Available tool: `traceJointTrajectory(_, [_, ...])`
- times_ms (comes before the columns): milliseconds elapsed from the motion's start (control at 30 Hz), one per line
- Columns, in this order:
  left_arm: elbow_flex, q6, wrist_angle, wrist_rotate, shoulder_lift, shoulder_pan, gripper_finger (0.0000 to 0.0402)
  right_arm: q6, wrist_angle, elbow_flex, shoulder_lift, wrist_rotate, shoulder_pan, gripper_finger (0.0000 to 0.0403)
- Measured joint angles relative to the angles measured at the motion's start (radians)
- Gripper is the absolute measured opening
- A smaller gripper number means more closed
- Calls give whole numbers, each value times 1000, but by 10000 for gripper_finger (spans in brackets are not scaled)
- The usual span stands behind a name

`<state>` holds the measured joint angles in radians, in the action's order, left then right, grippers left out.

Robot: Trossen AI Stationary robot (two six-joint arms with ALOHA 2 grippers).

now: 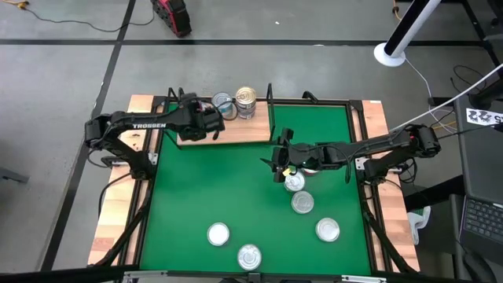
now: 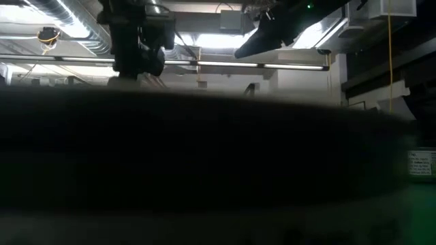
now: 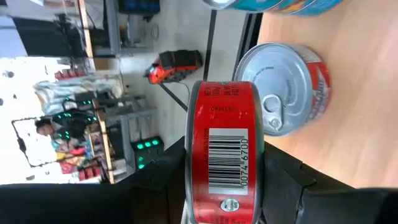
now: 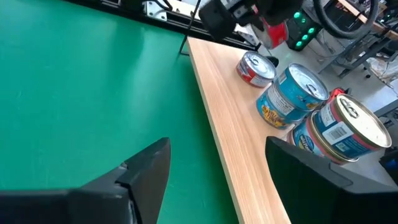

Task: Stack canned seafood by type on shelf
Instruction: Stack the red tuna can on top of the other red tuna can on the shelf

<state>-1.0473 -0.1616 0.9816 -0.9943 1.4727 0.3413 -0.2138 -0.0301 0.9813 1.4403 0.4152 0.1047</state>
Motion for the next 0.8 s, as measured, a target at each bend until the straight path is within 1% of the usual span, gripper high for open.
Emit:
traceJointTrajectory(100, [40, -69, -94, 2, 0, 47, 151, 0, 3, 0, 0, 0, 0, 262])
traceJointTrajectory(200, [80, -136, -226, 2, 0, 79, 152, 0, 3, 0, 0, 0, 0, 262])
traceJointTrajectory(367, [118, -227, -370, 1, 0, 120, 152, 0, 4, 0, 0, 0, 0, 262])
traceJointTrajectory(500, [128, -266, -404, 2, 1, 141, 152, 0, 4, 0, 0, 0, 0, 262])
traceJointTrajectory(800, [173, -271, -459, 34, 1, 159, 152, 0, 5, 0, 0, 0, 0, 262])
